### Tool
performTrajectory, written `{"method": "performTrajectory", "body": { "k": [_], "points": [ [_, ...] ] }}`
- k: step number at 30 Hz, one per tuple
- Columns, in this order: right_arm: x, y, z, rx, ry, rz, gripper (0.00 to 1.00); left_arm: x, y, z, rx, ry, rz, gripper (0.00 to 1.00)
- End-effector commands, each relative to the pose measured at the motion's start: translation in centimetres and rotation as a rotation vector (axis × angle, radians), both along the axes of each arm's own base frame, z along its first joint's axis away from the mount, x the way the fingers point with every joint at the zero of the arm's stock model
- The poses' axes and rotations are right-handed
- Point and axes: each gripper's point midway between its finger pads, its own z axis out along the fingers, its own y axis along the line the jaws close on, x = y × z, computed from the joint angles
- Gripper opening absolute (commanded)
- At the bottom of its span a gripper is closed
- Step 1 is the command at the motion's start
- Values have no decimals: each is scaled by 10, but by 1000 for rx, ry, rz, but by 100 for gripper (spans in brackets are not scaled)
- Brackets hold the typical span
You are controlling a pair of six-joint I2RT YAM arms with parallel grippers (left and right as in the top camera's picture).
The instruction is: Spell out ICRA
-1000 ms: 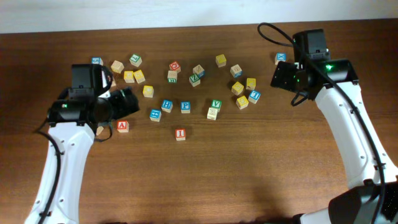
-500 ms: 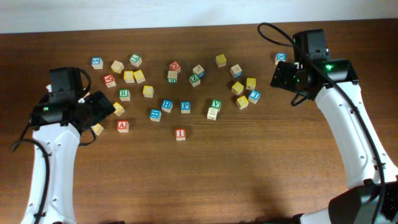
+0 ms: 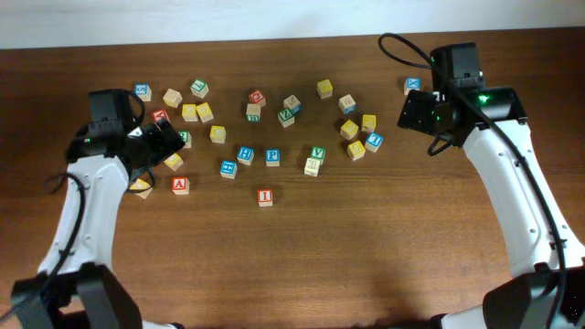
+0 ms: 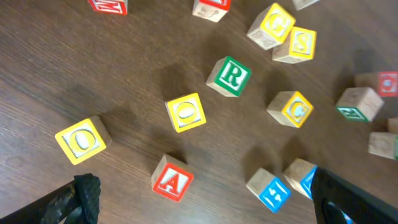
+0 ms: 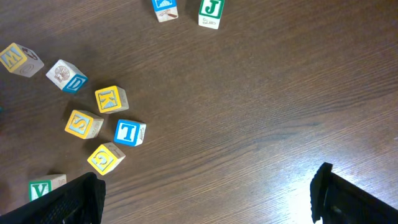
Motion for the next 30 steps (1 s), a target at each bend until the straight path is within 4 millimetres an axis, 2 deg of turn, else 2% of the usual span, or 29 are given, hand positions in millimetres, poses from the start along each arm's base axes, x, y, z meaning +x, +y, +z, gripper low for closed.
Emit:
{"method": "performTrajectory", "body": {
  "k": [1,4,6,8,11,16,19,21,22,25,26,30],
  "points": [
    [2,-3,4,-12,-11,-12,98,5,-3,-18,-12,27,-17,100],
    [2,-3,4,-12,-11,-12,98,11,-2,-25,-14,23,-12,99],
    [2,-3,4,-12,-11,-12,98,17,-1,-23,-17,-1,0,99],
    [2,-3,4,-12,-11,-12,98,21,-1,-22,-19,-15,9,94],
    [2,-3,4,-12,-11,-12,98,35,-4,-16,-25,-76,-4,95],
    [2,-3,4,-12,-11,-12,98,67,-35,4,-70,-229,-96,96],
    [2,-3,4,-12,-11,-12,99,83,-64,6,-62,-284,-175,93],
    [2,-3,4,-12,-11,-12,98,92,-86,-2,20,-309,-305,93],
    [2,-3,4,-12,-11,-12,98,97,-91,-11,105,-307,-357,89],
    [2,-3,4,-12,-11,-12,98,103,-119,-37,174,-297,-519,84],
    [2,-3,4,-12,-11,-12,98,106,-122,-43,194,-298,-553,84],
    [2,-3,4,-12,-11,-12,98,109,-106,-51,280,-270,-507,84]
  ]
}}
